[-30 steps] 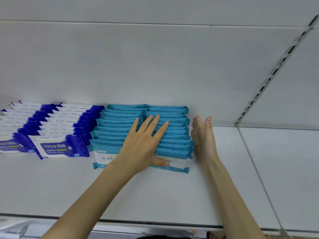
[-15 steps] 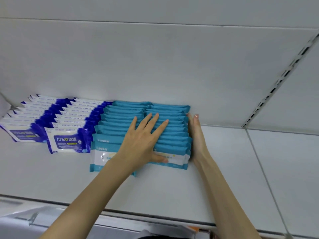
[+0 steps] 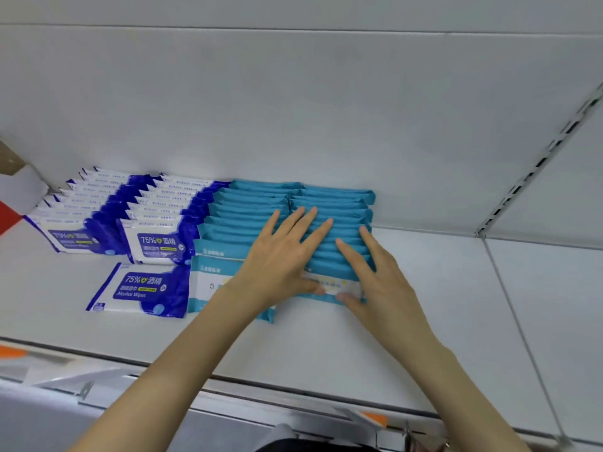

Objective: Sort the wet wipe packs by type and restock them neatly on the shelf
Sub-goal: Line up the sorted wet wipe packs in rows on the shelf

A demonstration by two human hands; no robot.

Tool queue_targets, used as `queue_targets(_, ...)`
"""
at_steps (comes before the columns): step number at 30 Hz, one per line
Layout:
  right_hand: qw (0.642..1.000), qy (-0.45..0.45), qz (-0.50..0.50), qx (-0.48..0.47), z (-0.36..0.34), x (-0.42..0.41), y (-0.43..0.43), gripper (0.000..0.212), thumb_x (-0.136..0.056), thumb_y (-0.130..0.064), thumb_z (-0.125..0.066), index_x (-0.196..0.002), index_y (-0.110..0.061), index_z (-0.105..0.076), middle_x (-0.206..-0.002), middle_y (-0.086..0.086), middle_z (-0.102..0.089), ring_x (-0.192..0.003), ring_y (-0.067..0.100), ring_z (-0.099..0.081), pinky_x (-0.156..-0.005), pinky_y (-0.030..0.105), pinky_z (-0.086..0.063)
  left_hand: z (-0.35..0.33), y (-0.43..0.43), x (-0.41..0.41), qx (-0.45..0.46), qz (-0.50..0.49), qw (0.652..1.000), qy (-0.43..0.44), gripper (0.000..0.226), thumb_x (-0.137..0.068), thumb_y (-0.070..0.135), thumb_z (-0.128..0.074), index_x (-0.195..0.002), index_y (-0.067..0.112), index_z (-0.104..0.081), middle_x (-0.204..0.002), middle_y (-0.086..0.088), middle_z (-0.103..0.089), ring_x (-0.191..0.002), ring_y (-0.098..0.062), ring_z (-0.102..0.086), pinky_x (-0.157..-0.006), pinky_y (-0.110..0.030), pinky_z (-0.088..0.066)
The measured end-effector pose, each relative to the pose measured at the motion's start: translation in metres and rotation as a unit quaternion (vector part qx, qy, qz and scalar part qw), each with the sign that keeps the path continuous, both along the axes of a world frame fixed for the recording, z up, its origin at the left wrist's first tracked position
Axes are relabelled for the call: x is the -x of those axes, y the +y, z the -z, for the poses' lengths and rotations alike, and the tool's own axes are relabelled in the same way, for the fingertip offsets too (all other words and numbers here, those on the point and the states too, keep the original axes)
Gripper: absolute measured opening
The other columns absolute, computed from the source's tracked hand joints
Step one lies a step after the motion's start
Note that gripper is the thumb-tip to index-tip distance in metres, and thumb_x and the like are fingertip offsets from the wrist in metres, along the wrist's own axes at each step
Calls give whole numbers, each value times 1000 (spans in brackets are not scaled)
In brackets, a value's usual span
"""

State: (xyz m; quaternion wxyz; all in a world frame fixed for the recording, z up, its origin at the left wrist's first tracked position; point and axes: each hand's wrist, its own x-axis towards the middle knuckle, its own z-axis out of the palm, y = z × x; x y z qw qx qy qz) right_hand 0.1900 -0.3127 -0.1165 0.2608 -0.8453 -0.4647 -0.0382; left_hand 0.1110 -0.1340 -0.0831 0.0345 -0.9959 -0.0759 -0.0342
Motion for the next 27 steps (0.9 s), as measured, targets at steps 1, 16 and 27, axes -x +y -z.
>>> queue_targets(1, 999, -1, 26, -22, 3, -2, 6, 87, -69, -28, -83, -144, -32, -38, -156, 5, -27, -134, 24, -37, -96, 40, -48, 0, -1, -3, -8, 2, 1000, 1, 107, -75, 69, -59, -152, 25, 0, -161, -6, -2, -148, -22, 0, -120, -46, 1)
queue_targets(16, 979, -138, 34, 149, -17, -5, 28, 99, -52, -47, -88, -135, -7, -51, -135, 16, -55, -126, 33, -52, -99, 44, -45, 4, -1, 2, -11, 11, 1000, -14, 98, -85, 59, -54, -152, 17, 4, -161, -4, 3, -148, -20, 6, -119, -40, 5)
queue_targets(27, 975, -121, 44, 183, -37, 17, 29, 102, -72, -58, -71, -151, -19, -21, -158, 10, -20, -147, 25, -17, -117, 44, -8, -21, 76, 106, 239, -89, 962, -99, 107, -64, 66, -60, -152, 25, -13, -159, 9, -7, -142, 0, -3, -118, -28, -6)
